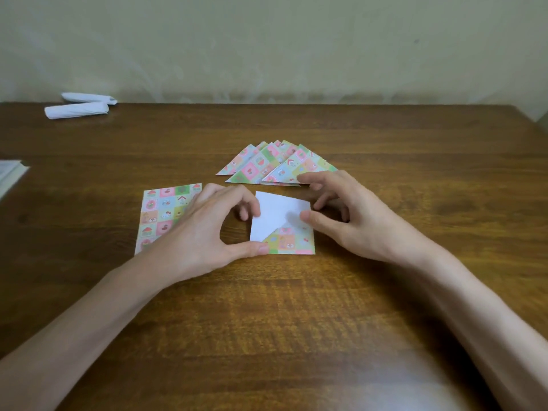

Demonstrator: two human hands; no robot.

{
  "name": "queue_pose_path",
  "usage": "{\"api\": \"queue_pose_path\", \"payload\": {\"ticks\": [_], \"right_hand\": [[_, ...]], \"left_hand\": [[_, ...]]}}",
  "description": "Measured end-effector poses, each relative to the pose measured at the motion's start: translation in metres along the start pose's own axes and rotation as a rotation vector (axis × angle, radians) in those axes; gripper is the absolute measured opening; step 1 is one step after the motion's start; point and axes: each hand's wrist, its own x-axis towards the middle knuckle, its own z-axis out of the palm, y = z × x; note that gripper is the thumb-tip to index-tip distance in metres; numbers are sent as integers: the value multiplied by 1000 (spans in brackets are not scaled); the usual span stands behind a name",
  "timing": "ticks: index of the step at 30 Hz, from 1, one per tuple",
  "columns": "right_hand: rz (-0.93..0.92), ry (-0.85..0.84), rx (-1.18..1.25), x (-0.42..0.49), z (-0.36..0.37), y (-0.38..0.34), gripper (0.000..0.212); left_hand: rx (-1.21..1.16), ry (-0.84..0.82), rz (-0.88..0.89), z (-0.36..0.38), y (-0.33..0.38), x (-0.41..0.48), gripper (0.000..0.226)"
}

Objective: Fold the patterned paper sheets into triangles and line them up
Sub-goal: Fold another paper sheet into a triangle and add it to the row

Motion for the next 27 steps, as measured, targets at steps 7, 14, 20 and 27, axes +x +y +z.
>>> {"api": "queue_pose_path", "payload": {"ticks": [7,14,20,27], "right_hand": [[-81,-2,-341,-2,25,-15,49],[29,42,82,1,16,-17,37],[69,-60,251,-2,11,-23,38],[94,52,323,-3,18,-27,28]], "left_hand": [[17,-22,115,-2,-1,-2,24],[179,132,237,-8,-7,-3,16],[385,242,323,1,2,-10,21],[318,195,272,13,16,-18,34]]}}
